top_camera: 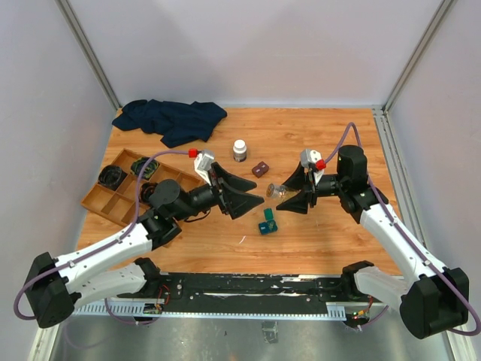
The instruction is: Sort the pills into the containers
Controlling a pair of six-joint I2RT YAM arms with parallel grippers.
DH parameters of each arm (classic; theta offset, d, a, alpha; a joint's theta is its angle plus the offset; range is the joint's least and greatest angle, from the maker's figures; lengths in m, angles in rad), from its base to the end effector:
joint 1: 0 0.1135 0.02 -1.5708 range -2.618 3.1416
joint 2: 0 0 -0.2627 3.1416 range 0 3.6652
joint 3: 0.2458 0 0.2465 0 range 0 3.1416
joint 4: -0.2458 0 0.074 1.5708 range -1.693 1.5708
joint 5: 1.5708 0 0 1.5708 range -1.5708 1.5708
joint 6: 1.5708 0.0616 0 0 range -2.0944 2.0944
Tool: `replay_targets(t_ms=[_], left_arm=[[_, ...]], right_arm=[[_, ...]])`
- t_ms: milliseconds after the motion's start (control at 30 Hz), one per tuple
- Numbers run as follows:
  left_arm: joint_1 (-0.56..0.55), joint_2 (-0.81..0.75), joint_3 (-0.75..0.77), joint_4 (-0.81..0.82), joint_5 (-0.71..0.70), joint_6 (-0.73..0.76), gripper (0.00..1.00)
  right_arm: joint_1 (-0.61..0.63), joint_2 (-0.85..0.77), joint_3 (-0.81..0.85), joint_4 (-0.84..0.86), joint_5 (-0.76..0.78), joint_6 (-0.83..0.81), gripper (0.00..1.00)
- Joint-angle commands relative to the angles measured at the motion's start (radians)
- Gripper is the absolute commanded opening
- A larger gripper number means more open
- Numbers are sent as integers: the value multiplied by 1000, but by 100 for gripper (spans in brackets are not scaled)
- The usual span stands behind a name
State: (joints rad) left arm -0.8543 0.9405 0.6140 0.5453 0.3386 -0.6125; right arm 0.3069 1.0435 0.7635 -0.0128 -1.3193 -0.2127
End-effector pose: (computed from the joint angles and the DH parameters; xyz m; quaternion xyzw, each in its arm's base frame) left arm 0.1421 -0.1943 0.3345 0.2049 0.5964 -0.5930 0.5007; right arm 0.1914 0.1232 0.3063 -0.5162 0.5191 0.5136 0.4476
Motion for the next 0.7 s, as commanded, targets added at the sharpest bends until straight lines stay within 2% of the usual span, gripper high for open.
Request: replay_targets(t_ms=[0,100,233,467,667], left_arm=[[-25,28,36,-58,-191,-212,81],[-69,58,108,-214,-311,-139,81],[-93,98,172,-300,-356,-96,80],[-102,147,212,-309,-327,-93,76],[-107,181,230,-308,-297,-96,68]], right_arm=[[-7,-5,30,5,-22,-20,0],[-9,-4,31,5,-22,-20,1],[-9,0,29,5,-21,-20,1],[-9,1,28,4,-20,-22,1],[-9,1,28,4,-21,-20,1]])
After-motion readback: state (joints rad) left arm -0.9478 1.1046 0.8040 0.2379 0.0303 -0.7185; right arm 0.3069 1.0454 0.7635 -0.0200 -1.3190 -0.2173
